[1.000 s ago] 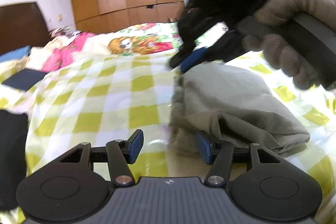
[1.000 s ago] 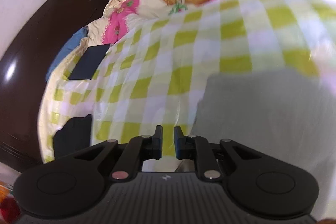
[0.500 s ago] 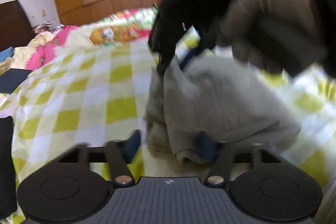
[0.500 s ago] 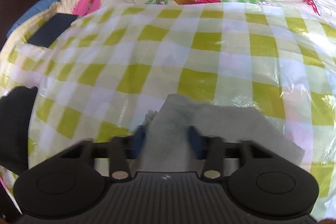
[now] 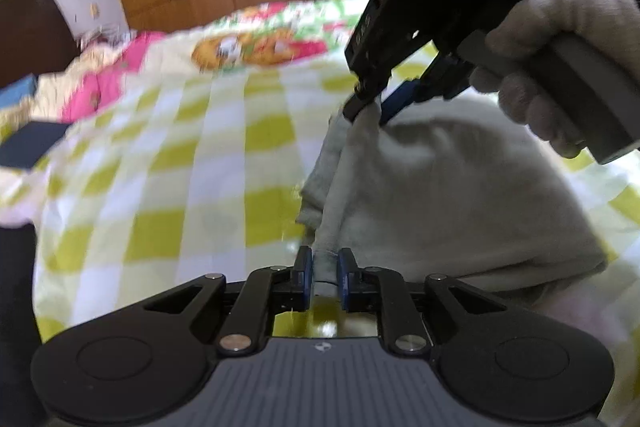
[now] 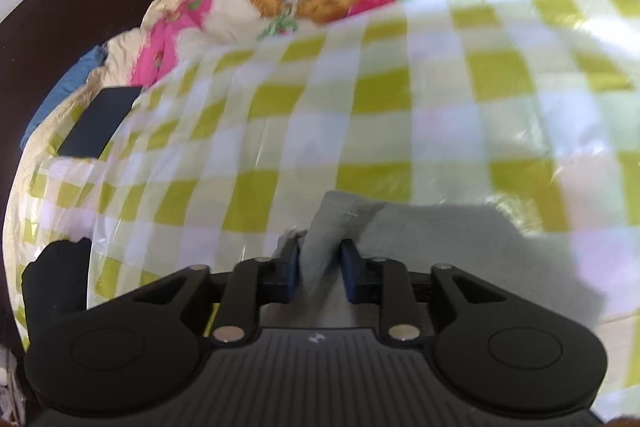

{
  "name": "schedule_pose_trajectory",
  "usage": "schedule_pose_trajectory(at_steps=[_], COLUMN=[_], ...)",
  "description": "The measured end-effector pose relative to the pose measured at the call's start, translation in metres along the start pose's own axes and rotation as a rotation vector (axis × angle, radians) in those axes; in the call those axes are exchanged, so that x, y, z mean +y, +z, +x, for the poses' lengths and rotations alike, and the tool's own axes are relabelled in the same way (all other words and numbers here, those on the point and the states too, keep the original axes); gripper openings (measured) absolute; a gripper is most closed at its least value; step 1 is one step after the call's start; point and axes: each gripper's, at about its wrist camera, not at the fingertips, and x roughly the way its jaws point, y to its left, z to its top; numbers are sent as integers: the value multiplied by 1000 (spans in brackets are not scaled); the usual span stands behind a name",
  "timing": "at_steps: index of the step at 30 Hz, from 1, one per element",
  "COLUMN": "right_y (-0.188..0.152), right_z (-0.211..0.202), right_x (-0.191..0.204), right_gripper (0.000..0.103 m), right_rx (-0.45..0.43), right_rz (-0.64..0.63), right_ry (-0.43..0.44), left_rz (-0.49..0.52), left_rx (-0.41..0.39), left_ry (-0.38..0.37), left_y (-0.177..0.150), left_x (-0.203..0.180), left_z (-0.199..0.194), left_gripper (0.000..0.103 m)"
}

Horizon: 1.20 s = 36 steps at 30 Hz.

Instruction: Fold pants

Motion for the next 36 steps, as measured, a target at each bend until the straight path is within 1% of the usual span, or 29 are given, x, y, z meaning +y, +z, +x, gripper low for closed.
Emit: schedule_pose_trajectory(at_steps=[1,2,4,5,7,9,10,11,12,14,16,18,19,21,22,23,24,25,26,27,28,30,31,32,33,34,35,36], right_y=[1,2,4,5,6,2,-5,-10,-18,-38,-61,-83,-96,-113,-119,-124,-126,-127,-125,-122,-117,-110,-108,-104,-102,-100,-100,-101], right_z=[0,-2,-11,-16,-29,-52,-68,-80,-93,-117,-133,-135,-133,-121,-115,-107,-100,-94,-89,-84,-78,-65,-60,-56,-54,-54,-57,-63], right_x=[1,0,-2,-2,-7,-17,-24,-30,-36,-49,-68,-89,-99,-111,-114,-116,-115,-112,-108,-107,-108,-112,-113,-113,-115,-118,-121,-124], right_gripper=[36,48,56,57,57,57,59,64,65,65,68,69,70,70,70,70,70,70,70,70,70,70,63,42,28,20,15,13], right_rx=[-2,-7,-51,-65,-82,-118,-143,-156,-165,-173,-167,-119,-92,-43,-29,-14,-5,-8,-21,-40,-54,-58,-56,-44,-17,5,12,19], right_rz=[11,28,44,37,52,67,65,54,42,24,73,151,197,266,301,325,332,324,307,303,313,360,363,361,364,370,365,347], right_ry=[7,34,72,77,83,103,100,88,64,15,-32,-36,-27,14,36,71,110,136,152,166,184,229,250,258,248,259,277,280], left_rz=[-5,-3,14,19,28,16,4,-8,-13,20,86,160,191,213,231,262,303,336,354,355,331,294,297,311,313,295,262,238], left_rx=[2,-4,-22,-26,1,-7,-28,-53,-85,-144,-167,-156,-135,-79,-63,-48,-34,-17,8,33,56,70,72,73,74,79,93,107], left_ry=[4,13,52,78,119,152,151,145,130,90,57,32,14,-48,-62,-62,-43,-19,-19,-36,-61,-93,-90,-82,-77,-83,-105,-131], left_y=[-2,-1,5,8,13,15,18,21,25,33,39,43,45,53,55,56,58,59,62,63,65,68,66,61,58,57,57,56], left_x=[2,3,6,7,13,19,22,24,23,13,-4,-16,-19,-19,-19,-19,-19,-20,-15,-10,-3,2,0,-2,-4,-4,-3,-1], left_z=[-1,-2,-5,-6,0,-3,-10,-17,-26,-40,-40,-26,-16,6,14,22,31,38,46,52,59,68,71,75,76,76,74,70], left_gripper=[32,32,33,33,33,33,33,34,36,51,57,57,57,57,57,57,57,57,58,60,62,62,64,64,64,62,56,53])
